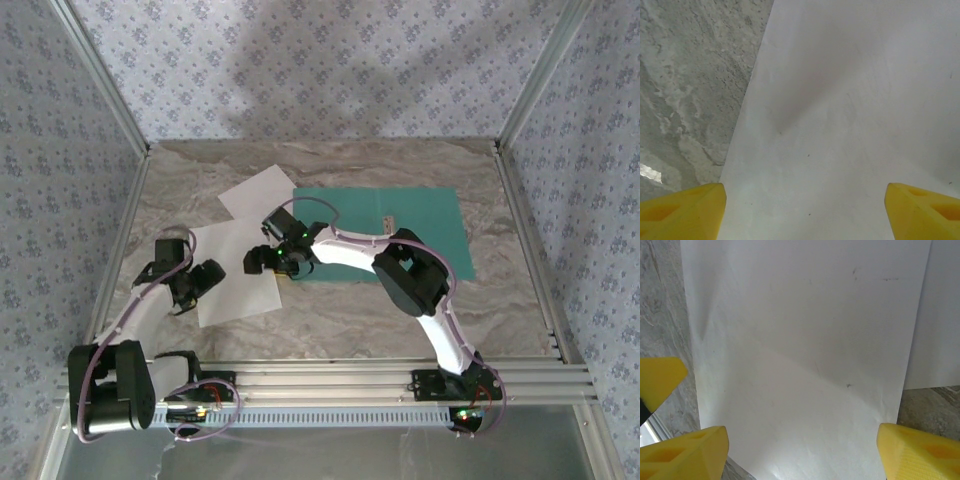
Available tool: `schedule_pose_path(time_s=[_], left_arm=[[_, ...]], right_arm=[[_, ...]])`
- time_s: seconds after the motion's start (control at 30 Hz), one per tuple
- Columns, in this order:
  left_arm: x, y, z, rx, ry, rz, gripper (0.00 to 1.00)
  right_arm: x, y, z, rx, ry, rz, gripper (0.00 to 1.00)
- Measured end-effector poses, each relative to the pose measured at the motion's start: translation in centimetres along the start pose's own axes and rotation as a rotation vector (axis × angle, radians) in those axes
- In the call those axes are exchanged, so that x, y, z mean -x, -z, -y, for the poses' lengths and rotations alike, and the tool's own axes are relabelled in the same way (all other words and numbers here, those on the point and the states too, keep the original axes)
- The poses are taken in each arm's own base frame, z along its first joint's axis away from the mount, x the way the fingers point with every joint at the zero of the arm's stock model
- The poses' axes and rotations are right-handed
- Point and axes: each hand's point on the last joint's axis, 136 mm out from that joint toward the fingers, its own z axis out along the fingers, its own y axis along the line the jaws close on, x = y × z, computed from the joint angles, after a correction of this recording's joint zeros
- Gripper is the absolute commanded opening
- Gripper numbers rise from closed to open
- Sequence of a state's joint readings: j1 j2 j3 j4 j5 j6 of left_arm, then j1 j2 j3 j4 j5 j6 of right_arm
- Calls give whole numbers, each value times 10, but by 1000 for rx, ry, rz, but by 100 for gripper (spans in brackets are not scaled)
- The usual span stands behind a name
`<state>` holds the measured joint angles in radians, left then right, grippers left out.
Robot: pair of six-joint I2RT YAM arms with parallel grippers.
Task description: Put the files into the folder
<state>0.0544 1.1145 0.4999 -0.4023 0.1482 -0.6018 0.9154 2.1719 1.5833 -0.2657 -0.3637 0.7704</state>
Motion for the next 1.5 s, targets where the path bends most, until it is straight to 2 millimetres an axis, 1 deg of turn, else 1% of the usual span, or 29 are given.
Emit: schedule_pose_path(time_s=[0.17, 0.43, 0.63, 0.77, 1.03, 1.3, 1.5], left_arm=[[-1, -3, -1, 3, 4, -10, 83], [-1, -4, -3, 16, -5, -11, 89], [-1, -5, -5, 22, -8, -11, 88], [-4, -9, -7, 33, -8, -33, 86], [-3, -11, -7, 36, -10, -49, 87], [-3, -9, -3, 15, -7, -51, 88], [-3, -7, 10, -55, -13, -54, 89]], right_arm=[[-2, -2, -1, 5, 1, -7, 79], [-4, -5, -1, 6, 3, -14, 79], [-5, -5, -1, 6, 3, -15, 79], [-5, -6, 0, 5, 2, -15, 79], [-5, -7, -1, 14, -1, -18, 79], [-5, -10, -5, 45, -18, -18, 79], [-5, -11, -7, 59, -28, -19, 79]])
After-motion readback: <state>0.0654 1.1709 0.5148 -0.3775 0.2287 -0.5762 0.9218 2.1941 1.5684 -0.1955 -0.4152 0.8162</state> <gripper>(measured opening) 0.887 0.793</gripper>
